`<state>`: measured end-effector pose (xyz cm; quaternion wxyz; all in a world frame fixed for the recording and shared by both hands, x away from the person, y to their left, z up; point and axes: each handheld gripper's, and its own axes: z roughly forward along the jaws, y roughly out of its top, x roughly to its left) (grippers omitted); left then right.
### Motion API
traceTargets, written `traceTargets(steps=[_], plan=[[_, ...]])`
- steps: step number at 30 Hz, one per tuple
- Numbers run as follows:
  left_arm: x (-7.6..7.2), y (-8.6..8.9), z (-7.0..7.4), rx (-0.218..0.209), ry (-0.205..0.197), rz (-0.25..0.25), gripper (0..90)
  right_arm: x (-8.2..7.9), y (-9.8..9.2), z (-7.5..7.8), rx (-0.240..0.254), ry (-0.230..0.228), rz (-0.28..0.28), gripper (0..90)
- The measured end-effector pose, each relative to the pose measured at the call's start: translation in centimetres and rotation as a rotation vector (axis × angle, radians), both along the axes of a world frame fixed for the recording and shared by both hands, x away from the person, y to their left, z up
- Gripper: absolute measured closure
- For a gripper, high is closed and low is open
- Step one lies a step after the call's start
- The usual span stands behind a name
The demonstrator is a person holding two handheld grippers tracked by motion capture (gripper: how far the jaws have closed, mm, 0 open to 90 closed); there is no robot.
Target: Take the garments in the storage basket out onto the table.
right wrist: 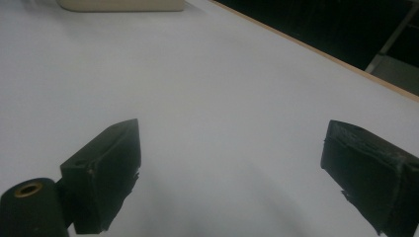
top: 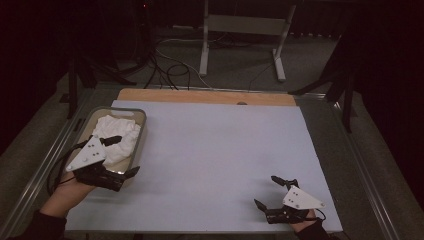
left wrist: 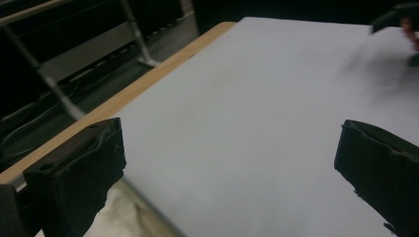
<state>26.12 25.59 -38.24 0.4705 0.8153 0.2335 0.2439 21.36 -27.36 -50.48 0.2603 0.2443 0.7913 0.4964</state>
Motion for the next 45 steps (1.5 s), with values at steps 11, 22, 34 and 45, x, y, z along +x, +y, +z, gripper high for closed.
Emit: traceTargets(steps=[11, 22, 34, 45], plan=[[2.5, 1.1, 1.2, 0.02, 0.017, 0.166, 0.2, 0.1, 0.0, 0.0, 0.0, 0.011, -0.002, 8.6], [6.0, 1.6, -0.5, 0.018, 0.063, 0.437, 0.3, 0.2, 0.0, -0.2, -0.001, 0.015, -0.006, 8.6], [9.3, 2.8, -2.6, -0.005, 0.208, 0.649, 0.3, 0.2, 0.0, -0.2, -0.007, 0.02, -0.001, 8.6], [12.1, 3.9, -4.4, 0.011, 0.353, 0.707, 0.3, 0.2, 0.1, -0.3, -0.011, 0.026, -0.001, 8.6]])
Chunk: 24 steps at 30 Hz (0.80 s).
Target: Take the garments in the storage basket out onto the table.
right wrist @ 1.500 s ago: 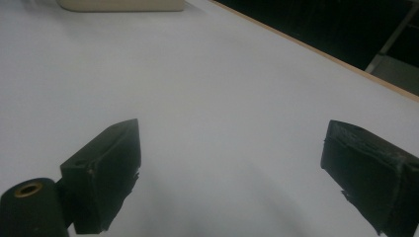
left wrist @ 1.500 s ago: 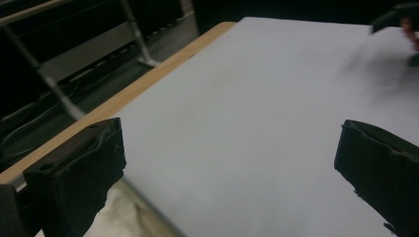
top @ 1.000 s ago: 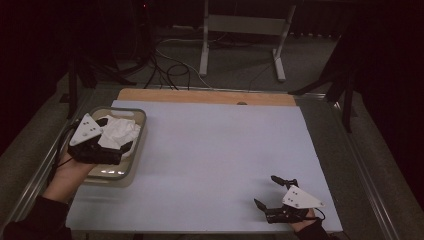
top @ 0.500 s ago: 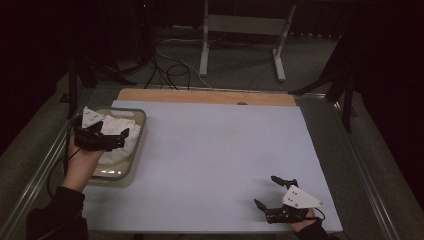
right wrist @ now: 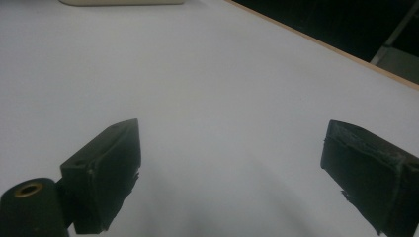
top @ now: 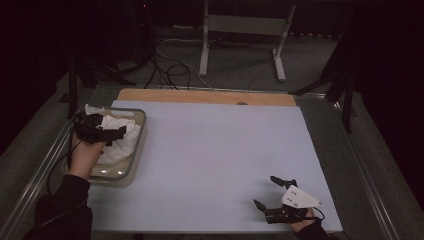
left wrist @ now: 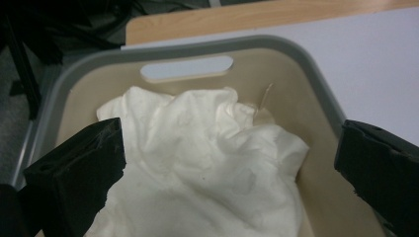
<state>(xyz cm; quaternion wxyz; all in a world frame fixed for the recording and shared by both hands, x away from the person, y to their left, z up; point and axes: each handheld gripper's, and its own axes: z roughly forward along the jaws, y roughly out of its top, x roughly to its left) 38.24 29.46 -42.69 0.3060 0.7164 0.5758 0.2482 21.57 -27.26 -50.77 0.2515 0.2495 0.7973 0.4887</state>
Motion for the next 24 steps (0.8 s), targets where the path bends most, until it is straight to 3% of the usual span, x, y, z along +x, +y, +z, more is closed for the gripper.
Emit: traceTargets(steps=[9, 13, 16, 18, 24], plan=[[2.2, 0.6, -2.0, -0.027, 0.133, 0.015, 0.3, 0.0, 0.0, -0.1, 0.001, 0.004, 0.004, 8.6], [2.9, 0.8, -2.8, -0.013, 0.179, 0.015, 0.3, 0.0, 0.0, -0.1, -0.003, 0.007, 0.007, 8.6], [3.4, 0.9, -3.1, -0.025, 0.197, 0.03, 0.2, 0.1, 0.1, -0.1, -0.005, 0.01, 0.007, 8.6], [3.8, 1.1, -3.4, -0.048, 0.231, 0.037, 0.2, 0.1, 0.1, -0.2, -0.006, 0.013, 0.007, 8.6], [4.6, 0.9, -4.2, -0.036, 0.313, 0.092, 0.3, 0.1, 0.0, -0.2, -0.005, 0.013, 0.007, 8.6]])
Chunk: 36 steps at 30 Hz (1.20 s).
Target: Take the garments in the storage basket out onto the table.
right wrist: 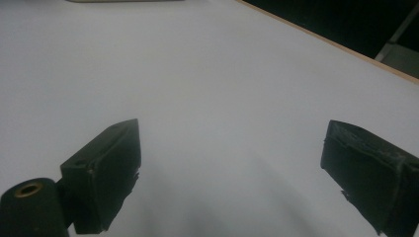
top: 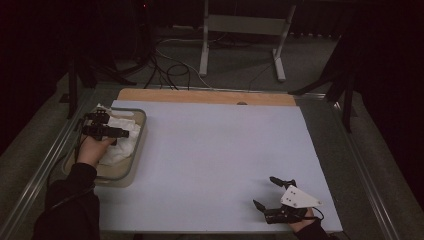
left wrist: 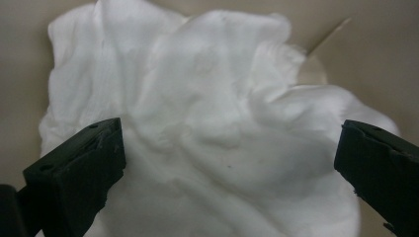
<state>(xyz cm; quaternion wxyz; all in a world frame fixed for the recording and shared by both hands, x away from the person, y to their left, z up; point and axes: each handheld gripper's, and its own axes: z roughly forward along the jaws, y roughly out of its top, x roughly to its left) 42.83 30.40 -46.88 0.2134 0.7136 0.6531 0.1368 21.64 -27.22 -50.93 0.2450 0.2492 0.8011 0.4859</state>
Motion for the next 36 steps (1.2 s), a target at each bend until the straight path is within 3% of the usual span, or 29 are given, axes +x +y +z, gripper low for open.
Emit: traceTargets(steps=[12, 18, 26, 30, 35, 36], plan=[[0.7, -0.6, -1.5, 0.055, 0.099, 0.029, 0.3, 0.1, 0.1, 0.0, 0.004, 0.005, 0.004, 8.6], [1.0, -1.2, -2.4, 0.128, 0.14, 0.005, 0.2, 0.1, 0.1, -0.1, 0.001, 0.005, 0.008, 8.6], [0.9, -2.0, -2.6, 0.158, 0.173, -0.011, 0.7, 0.0, 0.1, -0.1, -0.003, 0.006, 0.009, 8.6], [0.7, -2.0, -2.1, 0.145, 0.196, -0.011, 10.6, 0.0, 0.1, 0.0, -0.008, 0.003, 0.005, 8.6], [0.3, -1.9, -1.5, 0.128, 0.194, -0.082, 38.5, 0.0, 0.2, -0.1, -0.006, 0.009, 0.006, 8.6], [0.2, -1.9, -1.4, 0.129, 0.189, -0.099, 48.5, 0.1, 0.2, -0.1, -0.009, 0.009, 0.007, 8.6]])
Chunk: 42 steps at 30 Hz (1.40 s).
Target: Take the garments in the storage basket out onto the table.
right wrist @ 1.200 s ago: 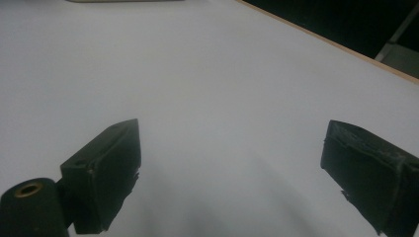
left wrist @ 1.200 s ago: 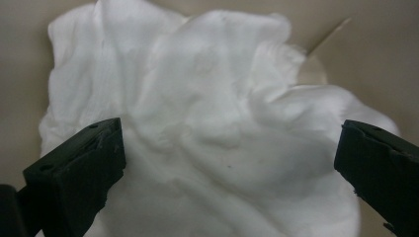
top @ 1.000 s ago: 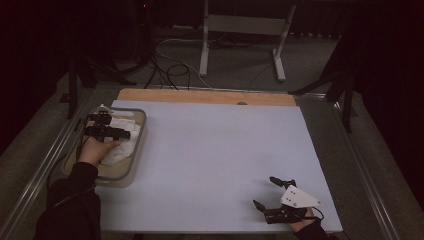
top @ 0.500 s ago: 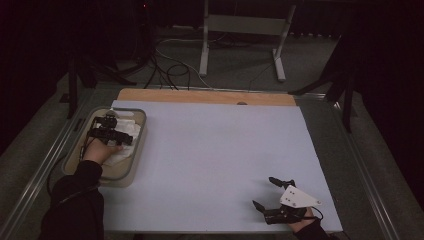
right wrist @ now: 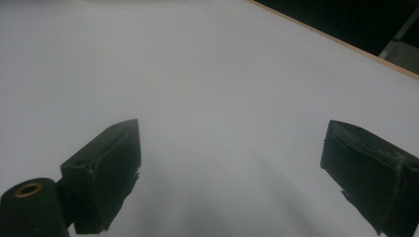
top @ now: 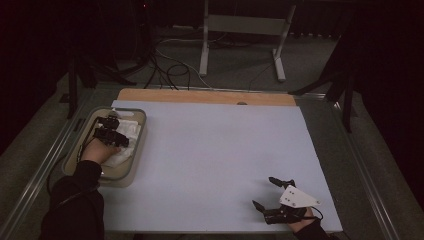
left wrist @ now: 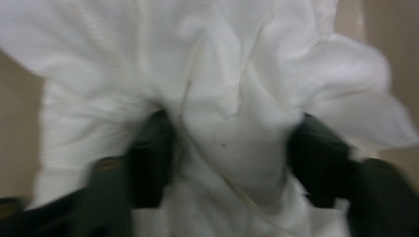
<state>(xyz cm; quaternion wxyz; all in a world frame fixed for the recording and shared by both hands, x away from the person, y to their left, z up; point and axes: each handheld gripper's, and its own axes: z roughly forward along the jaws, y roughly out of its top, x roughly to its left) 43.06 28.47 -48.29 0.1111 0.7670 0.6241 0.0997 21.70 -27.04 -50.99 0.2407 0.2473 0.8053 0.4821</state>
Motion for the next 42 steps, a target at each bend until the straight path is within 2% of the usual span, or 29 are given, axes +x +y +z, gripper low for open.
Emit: traceTargets(steps=[5, 9, 13, 24, 26, 30, 42], plan=[[-0.4, 0.4, 0.2, -0.019, -0.029, -0.023, 67.5, 0.0, 0.0, 0.1, -0.001, -0.009, -0.001, 8.6], [-0.8, 0.8, 0.5, -0.042, -0.056, -0.034, 72.7, -0.1, 0.0, 0.1, -0.001, -0.001, -0.006, 8.6], [-1.1, 1.0, 0.9, -0.031, -0.063, -0.057, 73.9, 0.0, -0.1, 0.1, -0.002, 0.001, -0.007, 8.7], [-2.6, 1.7, 2.7, -0.021, -0.125, -0.082, 74.2, -0.1, -0.1, 0.1, 0.001, -0.009, -0.012, 8.7], [-2.9, 1.7, 3.1, -0.035, -0.14, -0.08, 74.3, -0.1, -0.1, 0.2, 0.0, -0.015, -0.012, 8.7], [-3.6, 1.8, 4.0, -0.036, -0.155, -0.115, 74.3, -0.1, -0.2, 0.2, 0.006, -0.01, -0.016, 8.7], [-5.3, 2.8, 6.5, -0.061, -0.183, -0.164, 74.3, -0.1, -0.2, 0.2, 0.01, -0.016, -0.02, 8.7]])
